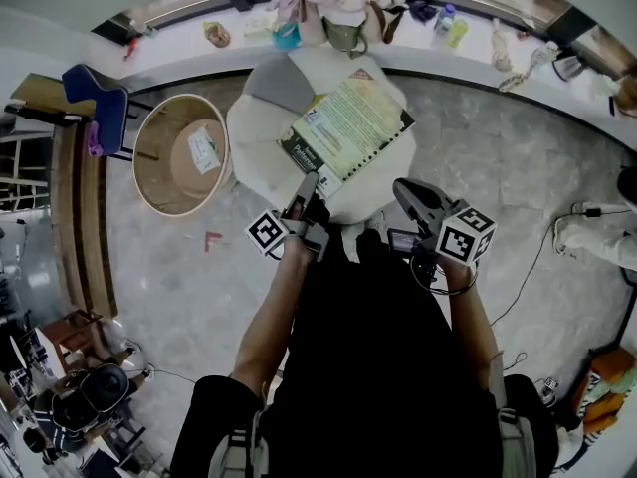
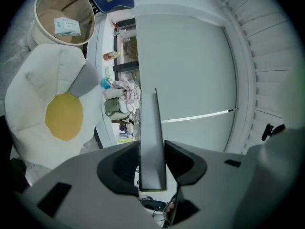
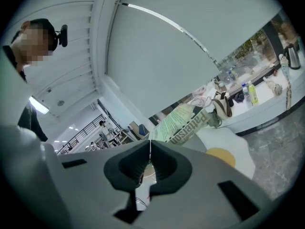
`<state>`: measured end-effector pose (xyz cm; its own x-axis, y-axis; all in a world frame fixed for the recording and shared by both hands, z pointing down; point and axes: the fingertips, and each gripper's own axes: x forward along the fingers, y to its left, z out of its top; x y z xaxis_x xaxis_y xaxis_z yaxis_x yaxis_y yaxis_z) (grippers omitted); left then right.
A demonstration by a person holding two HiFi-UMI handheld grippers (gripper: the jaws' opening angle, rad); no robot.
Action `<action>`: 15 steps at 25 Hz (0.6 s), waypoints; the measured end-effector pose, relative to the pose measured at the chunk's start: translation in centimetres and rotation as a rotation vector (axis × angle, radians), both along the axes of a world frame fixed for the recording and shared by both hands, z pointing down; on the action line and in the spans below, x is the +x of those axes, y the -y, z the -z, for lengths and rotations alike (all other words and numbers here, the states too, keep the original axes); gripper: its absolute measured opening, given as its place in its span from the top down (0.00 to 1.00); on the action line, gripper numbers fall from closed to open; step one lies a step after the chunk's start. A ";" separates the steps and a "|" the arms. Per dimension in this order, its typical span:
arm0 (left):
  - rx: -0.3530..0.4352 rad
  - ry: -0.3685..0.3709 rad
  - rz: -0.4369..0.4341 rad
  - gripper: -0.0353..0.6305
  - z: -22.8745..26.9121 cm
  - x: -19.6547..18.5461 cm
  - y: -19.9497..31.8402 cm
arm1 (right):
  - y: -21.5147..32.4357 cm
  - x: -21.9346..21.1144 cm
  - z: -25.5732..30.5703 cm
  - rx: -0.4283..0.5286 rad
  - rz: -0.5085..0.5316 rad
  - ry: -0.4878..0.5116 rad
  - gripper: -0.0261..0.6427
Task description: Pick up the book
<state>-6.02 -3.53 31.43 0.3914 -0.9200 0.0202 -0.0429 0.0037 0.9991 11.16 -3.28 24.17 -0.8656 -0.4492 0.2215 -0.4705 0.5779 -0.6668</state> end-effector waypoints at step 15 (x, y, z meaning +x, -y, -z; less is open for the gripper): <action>0.051 -0.043 0.099 0.68 2.8 -3.3 -7.3 | -3.7 -2.7 0.8 0.002 0.006 0.026 0.93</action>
<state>-9.29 3.82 28.63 0.2976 -0.9537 -0.0426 -0.0019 -0.0452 0.9990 8.46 0.40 23.34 -0.8736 -0.4445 0.1978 -0.4496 0.5819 -0.6777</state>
